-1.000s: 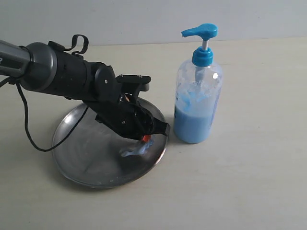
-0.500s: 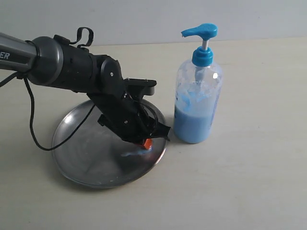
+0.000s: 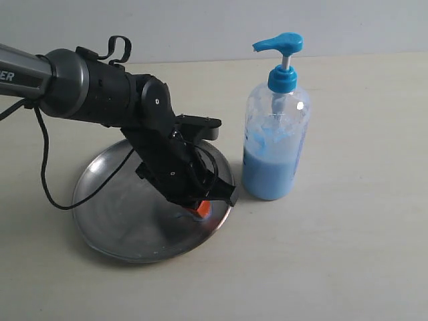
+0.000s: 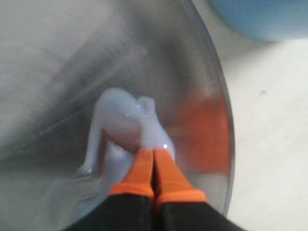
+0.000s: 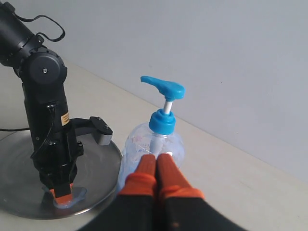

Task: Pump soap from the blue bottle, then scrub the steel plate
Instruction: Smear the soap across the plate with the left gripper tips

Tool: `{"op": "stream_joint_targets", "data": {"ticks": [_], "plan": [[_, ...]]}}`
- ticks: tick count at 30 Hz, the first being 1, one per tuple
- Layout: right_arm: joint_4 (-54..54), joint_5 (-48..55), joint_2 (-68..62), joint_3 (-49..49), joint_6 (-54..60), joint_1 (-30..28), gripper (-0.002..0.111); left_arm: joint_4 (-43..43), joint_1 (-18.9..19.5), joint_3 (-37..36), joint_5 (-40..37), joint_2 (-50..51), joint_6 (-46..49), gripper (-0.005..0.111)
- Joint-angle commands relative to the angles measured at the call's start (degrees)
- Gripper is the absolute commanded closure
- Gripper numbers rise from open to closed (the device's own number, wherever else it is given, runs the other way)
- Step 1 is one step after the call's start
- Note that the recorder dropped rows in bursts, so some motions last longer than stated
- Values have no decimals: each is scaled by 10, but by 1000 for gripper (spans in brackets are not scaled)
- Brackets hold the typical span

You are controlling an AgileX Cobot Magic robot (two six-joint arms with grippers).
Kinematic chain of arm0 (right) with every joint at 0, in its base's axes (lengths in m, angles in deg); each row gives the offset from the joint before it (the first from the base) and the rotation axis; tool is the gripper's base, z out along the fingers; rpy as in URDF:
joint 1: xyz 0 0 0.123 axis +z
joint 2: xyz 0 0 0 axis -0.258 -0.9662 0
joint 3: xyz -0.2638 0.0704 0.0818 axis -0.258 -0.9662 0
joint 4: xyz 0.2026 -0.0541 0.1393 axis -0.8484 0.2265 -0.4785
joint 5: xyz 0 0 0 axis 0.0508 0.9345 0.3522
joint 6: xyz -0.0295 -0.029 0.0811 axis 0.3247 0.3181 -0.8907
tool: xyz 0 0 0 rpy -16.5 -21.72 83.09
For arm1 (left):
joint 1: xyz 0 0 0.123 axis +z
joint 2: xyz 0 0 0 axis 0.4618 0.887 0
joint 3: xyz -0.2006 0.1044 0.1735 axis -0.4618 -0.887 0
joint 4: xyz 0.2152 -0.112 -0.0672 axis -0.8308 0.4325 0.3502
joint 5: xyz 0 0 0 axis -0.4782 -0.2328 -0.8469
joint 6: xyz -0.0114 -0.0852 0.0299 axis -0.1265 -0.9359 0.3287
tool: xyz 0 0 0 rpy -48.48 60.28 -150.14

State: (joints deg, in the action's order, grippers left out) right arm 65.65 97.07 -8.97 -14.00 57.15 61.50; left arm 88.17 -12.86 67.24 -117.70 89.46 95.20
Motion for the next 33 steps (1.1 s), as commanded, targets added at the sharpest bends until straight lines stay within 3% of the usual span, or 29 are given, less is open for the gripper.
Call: {"op": "stream_joint_targets", "data": {"ticks": [1,19,33], "plan": [[6,-8,5,-4,0,1,108,-32,-2,3,-9,4,-3,107],[6,-10,5,-4,0,1,108,-190,-1,3,-35,4,-110,107],[6,-12,13,-4,0,1,108,-200,-2,6,-68,-43,-101,107]]}}
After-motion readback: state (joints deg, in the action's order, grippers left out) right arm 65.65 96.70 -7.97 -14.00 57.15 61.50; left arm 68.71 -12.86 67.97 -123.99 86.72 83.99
